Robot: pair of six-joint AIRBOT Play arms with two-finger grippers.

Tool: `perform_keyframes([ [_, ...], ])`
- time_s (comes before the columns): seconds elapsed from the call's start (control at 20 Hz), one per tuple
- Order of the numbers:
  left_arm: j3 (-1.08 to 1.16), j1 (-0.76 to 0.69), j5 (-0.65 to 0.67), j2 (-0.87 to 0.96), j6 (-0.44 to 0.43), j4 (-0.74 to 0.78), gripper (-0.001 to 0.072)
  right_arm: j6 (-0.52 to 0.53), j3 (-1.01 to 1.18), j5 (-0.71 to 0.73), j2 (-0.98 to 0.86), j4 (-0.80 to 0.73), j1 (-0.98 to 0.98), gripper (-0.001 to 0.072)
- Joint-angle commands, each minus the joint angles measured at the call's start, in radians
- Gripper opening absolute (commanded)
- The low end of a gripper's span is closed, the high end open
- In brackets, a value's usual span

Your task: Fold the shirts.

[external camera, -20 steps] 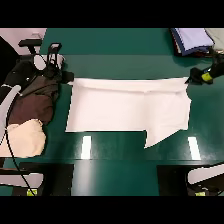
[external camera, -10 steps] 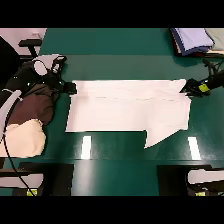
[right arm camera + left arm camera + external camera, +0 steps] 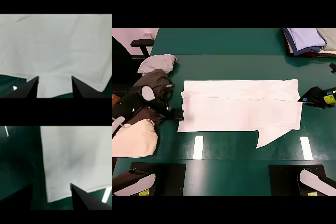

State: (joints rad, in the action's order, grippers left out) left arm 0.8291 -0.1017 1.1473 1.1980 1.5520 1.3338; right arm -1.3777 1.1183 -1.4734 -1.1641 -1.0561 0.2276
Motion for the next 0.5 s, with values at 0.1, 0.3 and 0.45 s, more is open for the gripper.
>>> perform_keyframes([
  [0.1, -0.119, 0.0, -0.06, -0.031, 0.019, -0.109, 0.054, 0.0, -0.064, 0.012, 0.076, 0.068, 0.003, 0.0447],
  [0.3, -0.153, 0.0, -0.039, -0.031, -0.026, -0.192, 0.0536, 0.0, -0.064, 0.012, 0.076, 0.067, 0.003, 0.0447],
  [0.45, -0.125, 0.0, -0.025, -0.032, -0.026, -0.19, 0.0032, 0.0, -0.067, -0.014, 0.076, 0.032, 0.041, 0.0448],
])
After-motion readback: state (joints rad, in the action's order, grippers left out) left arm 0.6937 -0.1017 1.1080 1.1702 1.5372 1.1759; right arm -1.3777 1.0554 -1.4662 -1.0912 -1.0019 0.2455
